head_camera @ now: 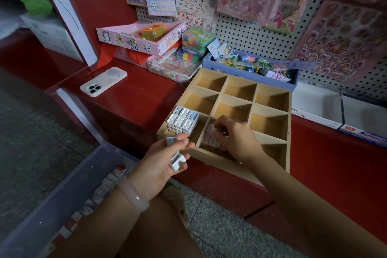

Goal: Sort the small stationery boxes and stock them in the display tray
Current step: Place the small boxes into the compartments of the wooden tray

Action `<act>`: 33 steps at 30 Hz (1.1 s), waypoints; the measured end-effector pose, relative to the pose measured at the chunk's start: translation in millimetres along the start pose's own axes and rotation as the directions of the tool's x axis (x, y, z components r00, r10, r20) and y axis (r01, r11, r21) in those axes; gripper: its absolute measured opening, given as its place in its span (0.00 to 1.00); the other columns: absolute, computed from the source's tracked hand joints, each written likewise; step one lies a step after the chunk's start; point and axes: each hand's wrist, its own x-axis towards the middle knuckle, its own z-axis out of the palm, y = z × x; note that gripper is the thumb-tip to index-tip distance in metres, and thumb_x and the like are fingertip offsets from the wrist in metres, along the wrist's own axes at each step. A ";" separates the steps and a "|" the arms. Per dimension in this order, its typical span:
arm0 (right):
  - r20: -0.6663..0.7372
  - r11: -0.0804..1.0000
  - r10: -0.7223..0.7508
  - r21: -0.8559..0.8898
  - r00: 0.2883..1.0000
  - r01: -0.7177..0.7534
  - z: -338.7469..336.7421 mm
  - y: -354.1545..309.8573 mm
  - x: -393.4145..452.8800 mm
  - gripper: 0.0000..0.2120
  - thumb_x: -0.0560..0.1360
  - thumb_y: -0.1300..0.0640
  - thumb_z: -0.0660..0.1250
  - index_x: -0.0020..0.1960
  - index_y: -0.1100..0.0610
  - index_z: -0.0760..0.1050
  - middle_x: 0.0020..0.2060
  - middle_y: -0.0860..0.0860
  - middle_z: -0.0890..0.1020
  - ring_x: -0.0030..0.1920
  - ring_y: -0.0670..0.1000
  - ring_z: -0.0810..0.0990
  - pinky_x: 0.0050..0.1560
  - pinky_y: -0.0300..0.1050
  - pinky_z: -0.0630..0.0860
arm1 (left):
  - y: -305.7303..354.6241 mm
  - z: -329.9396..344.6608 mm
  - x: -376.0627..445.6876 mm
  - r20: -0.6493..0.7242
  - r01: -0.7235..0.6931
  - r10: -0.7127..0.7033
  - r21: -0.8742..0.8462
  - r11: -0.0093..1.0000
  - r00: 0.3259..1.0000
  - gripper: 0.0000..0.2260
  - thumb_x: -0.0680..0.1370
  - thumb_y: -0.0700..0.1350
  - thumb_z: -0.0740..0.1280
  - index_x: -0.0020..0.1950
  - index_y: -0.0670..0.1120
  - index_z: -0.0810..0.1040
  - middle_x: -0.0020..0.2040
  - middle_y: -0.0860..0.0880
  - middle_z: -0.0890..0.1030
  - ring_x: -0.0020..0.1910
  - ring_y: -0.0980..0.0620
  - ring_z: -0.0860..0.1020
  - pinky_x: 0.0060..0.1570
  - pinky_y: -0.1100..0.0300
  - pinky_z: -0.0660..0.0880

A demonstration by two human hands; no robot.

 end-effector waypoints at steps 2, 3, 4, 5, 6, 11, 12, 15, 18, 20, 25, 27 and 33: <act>0.012 0.999 0.001 -0.036 1.000 -0.001 2.9 -1.1 -0.9 0.12 0.77 0.54 0.64 0.60 0.53 0.74 0.48 0.54 0.80 0.47 0.54 0.79 0.46 0.50 0.78 | -0.8 1.5 -0.6 -0.001 0.002 -0.002 -0.007 1.000 1.000 0.05 0.76 0.38 0.66 0.48 0.45 0.81 0.39 0.47 0.82 0.32 0.55 0.76 0.24 0.66 0.70; 0.015 0.999 -0.008 -0.050 1.000 0.009 3.8 -1.5 -1.4 0.13 0.77 0.55 0.63 0.62 0.52 0.74 0.49 0.54 0.80 0.48 0.54 0.79 0.47 0.49 0.77 | -1.3 2.4 -1.4 -0.002 0.005 -0.005 -0.010 1.000 1.000 0.05 0.76 0.37 0.66 0.48 0.45 0.81 0.38 0.47 0.82 0.32 0.54 0.75 0.23 0.66 0.70; 0.020 0.998 -0.021 -0.055 1.000 0.022 4.3 -1.8 -1.6 0.13 0.78 0.55 0.63 0.62 0.51 0.75 0.51 0.54 0.80 0.49 0.54 0.79 0.48 0.47 0.76 | -1.8 2.6 -0.9 -0.003 0.007 -0.007 -0.011 1.000 1.000 0.05 0.76 0.37 0.66 0.47 0.45 0.81 0.38 0.47 0.82 0.32 0.54 0.75 0.23 0.66 0.70; 0.019 0.998 -0.037 -0.052 0.999 0.038 4.5 -2.2 -1.9 0.13 0.78 0.55 0.63 0.61 0.51 0.76 0.52 0.53 0.79 0.50 0.53 0.78 0.48 0.46 0.75 | -2.3 2.7 -0.9 -0.004 0.011 -0.011 -0.011 1.000 1.000 0.05 0.76 0.37 0.66 0.47 0.45 0.81 0.38 0.47 0.81 0.31 0.54 0.75 0.23 0.66 0.70; 0.015 0.998 -0.044 -0.047 0.999 0.045 4.2 -2.7 -2.1 0.12 0.78 0.55 0.63 0.60 0.52 0.77 0.52 0.53 0.79 0.50 0.53 0.78 0.49 0.45 0.75 | -2.5 2.4 -0.3 -0.003 0.015 -0.015 -0.013 1.000 1.000 0.05 0.76 0.37 0.66 0.47 0.45 0.81 0.38 0.47 0.81 0.31 0.55 0.75 0.23 0.66 0.69; -0.026 0.999 0.017 -0.047 1.000 -0.018 0.8 -7.2 -4.2 0.10 0.78 0.52 0.62 0.58 0.54 0.73 0.50 0.53 0.79 0.46 0.54 0.79 0.44 0.50 0.77 | -3.1 0.2 -0.6 -0.002 0.003 -0.003 -0.026 1.000 1.000 0.06 0.76 0.37 0.65 0.50 0.44 0.80 0.38 0.47 0.81 0.29 0.56 0.76 0.23 0.66 0.70; -0.022 0.997 0.024 -0.076 0.999 -0.026 0.5 -7.7 -4.5 0.11 0.78 0.51 0.62 0.58 0.53 0.72 0.50 0.53 0.79 0.46 0.54 0.80 0.43 0.50 0.77 | -3.6 0.2 -1.2 -0.002 0.000 0.000 -0.028 1.000 1.000 0.06 0.76 0.37 0.65 0.50 0.44 0.80 0.38 0.47 0.81 0.29 0.56 0.76 0.23 0.66 0.70; 0.041 0.974 0.047 -0.223 0.998 -0.037 1.3 -10.0 -4.8 0.14 0.78 0.48 0.61 0.61 0.52 0.69 0.53 0.53 0.79 0.50 0.56 0.79 0.44 0.47 0.75 | -3.5 1.6 -3.4 0.011 -0.005 0.006 -0.027 1.000 1.000 0.06 0.76 0.37 0.65 0.50 0.44 0.80 0.38 0.47 0.80 0.31 0.55 0.75 0.23 0.67 0.70; 0.085 0.953 0.075 -0.300 0.994 -0.046 2.6 -11.4 -5.5 0.18 0.78 0.47 0.61 0.66 0.50 0.65 0.55 0.54 0.78 0.53 0.56 0.78 0.45 0.46 0.73 | -3.5 3.1 -3.3 0.007 -0.005 0.005 -0.016 1.000 1.000 0.06 0.77 0.37 0.65 0.49 0.44 0.80 0.39 0.47 0.80 0.33 0.55 0.75 0.24 0.67 0.70; 0.080 0.959 0.084 -0.277 0.993 -0.059 1.9 -9.7 -6.7 0.18 0.78 0.48 0.61 0.66 0.51 0.65 0.54 0.54 0.78 0.52 0.56 0.79 0.44 0.46 0.73 | -3.7 2.9 -2.1 0.000 -0.005 0.005 -0.017 1.000 1.000 0.06 0.77 0.37 0.65 0.49 0.44 0.80 0.39 0.47 0.80 0.33 0.54 0.75 0.24 0.67 0.70; -0.021 0.967 0.070 -0.245 0.997 -0.073 2.6 -1.2 -10.5 0.15 0.75 0.51 0.66 0.59 0.57 0.74 0.54 0.54 0.77 0.54 0.54 0.73 0.49 0.46 0.74 | -5.4 4.0 -1.5 0.008 -0.010 0.010 -0.018 1.000 1.000 0.05 0.77 0.37 0.66 0.49 0.44 0.80 0.39 0.47 0.79 0.32 0.55 0.75 0.25 0.67 0.70; -0.001 0.956 0.084 -0.282 0.996 -0.081 6.3 -0.9 -8.2 0.16 0.75 0.50 0.66 0.58 0.58 0.77 0.54 0.54 0.76 0.56 0.54 0.71 0.53 0.46 0.71 | -6.7 5.6 -0.5 0.011 0.004 -0.004 -0.021 1.000 1.000 0.05 0.77 0.37 0.65 0.49 0.44 0.80 0.39 0.47 0.78 0.32 0.55 0.75 0.24 0.67 0.70; -0.047 0.943 0.154 -0.293 0.987 -0.161 14.4 -9.8 1.5 0.14 0.77 0.50 0.63 0.53 0.59 0.78 0.52 0.55 0.77 0.55 0.56 0.71 0.53 0.47 0.70 | -6.0 6.5 -0.5 0.035 0.036 -0.034 -0.056 0.998 0.999 0.06 0.77 0.37 0.65 0.49 0.44 0.80 0.37 0.48 0.79 0.32 0.54 0.75 0.24 0.67 0.70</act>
